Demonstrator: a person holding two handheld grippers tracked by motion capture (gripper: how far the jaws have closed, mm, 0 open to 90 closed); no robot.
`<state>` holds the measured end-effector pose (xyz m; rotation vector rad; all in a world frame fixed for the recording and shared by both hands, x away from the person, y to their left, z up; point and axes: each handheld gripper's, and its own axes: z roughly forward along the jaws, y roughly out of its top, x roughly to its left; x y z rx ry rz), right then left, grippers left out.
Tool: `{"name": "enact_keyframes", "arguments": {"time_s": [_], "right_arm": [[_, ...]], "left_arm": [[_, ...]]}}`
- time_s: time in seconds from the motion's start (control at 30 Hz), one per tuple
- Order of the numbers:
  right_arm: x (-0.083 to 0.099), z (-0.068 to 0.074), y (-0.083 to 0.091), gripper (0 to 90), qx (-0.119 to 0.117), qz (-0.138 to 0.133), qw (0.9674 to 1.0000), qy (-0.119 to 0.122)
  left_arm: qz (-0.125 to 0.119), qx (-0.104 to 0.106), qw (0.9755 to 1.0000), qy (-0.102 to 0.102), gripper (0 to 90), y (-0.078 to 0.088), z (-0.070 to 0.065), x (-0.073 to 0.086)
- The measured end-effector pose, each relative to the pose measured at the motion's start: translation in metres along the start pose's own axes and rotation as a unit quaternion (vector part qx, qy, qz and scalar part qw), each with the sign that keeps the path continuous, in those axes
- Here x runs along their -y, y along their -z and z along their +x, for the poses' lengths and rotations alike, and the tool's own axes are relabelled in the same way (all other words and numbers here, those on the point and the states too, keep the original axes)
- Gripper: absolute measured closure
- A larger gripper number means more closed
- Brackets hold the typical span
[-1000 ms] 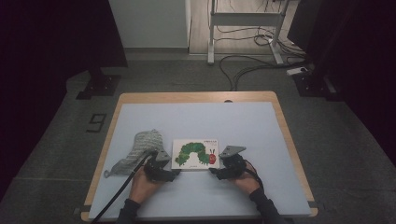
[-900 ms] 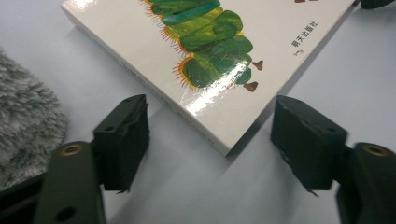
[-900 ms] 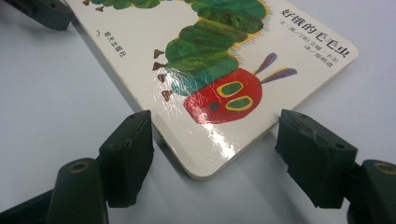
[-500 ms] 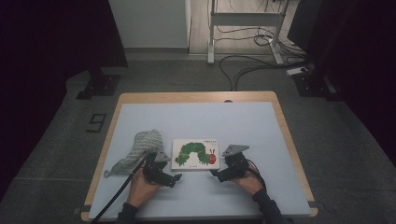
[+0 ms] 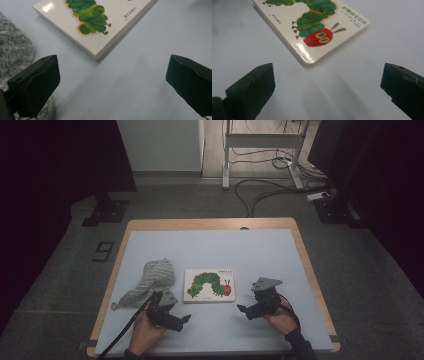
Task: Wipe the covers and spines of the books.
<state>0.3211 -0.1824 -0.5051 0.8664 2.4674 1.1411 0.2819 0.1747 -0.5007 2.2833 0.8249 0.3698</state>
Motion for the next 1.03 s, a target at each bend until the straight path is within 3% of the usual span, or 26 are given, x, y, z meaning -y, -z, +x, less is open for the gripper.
{"name": "enact_keyframes", "arguments": {"time_s": [0.27, 0.63, 0.83, 1.03], "right_arm": [[0.017, -0.01, 0.017, 0.0, 0.02, -0.003, 0.9996, -0.017], [0.043, -0.023, 0.015, 0.0, 0.053, 0.02, 0.9978, -0.035], [0.05, -0.028, 0.01, 0.0, 0.05, 0.034, 0.9967, -0.055], [0.051, -0.028, 0.01, 0.0, 0.049, 0.033, 0.9966, -0.057]], "left_arm": [[0.004, 0.001, 1.0, 0.004, 0.0, -0.003, -0.006, 0.017], [0.017, 0.014, 0.9996, 0.015, 0.0, -0.014, -0.007, 0.025], [0.018, 0.015, 0.9996, 0.017, 0.0, -0.014, -0.007, 0.025], [0.018, 0.015, 0.9996, 0.017, 0.0, -0.014, -0.007, 0.025]]}}
